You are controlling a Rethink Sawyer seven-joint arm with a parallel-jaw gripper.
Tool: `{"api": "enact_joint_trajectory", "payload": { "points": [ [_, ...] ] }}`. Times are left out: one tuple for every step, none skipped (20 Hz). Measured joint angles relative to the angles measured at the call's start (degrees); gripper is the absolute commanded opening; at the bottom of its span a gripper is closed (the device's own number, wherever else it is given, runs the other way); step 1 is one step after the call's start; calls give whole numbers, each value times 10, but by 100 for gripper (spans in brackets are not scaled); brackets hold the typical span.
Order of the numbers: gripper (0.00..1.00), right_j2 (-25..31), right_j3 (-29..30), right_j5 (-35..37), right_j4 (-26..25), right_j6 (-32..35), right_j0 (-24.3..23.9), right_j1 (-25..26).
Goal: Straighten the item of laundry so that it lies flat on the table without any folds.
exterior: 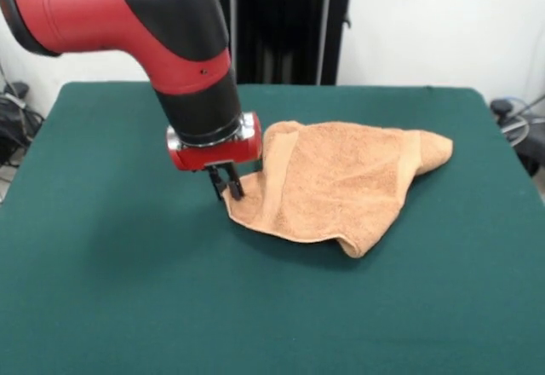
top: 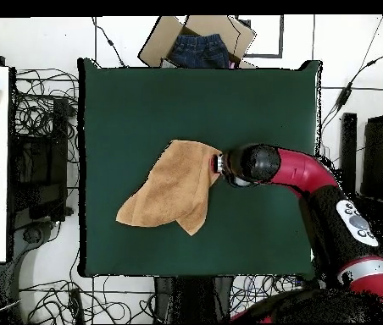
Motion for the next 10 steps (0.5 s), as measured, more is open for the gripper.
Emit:
{"api": "enact_joint_trajectory", "payload": {
  "points": [
    [0,4,2,3,0,-2,-5,-4],
    [0,8,3,4,0,-5,-11,-9],
    [0,10,4,5,0,-7,-15,-12],
    [0,13,4,5,0,-8,-18,-15],
    [0,17,4,5,0,-9,-24,-19],
    [0,18,4,5,0,-9,-30,-24],
    [0,19,4,5,0,-9,-34,-27],
    [0,20,4,5,0,-9,-37,-28],
    [0,20,4,5,0,-9,-39,-29],
    [0,21,4,5,0,-9,-44,-29]
  ]
}}
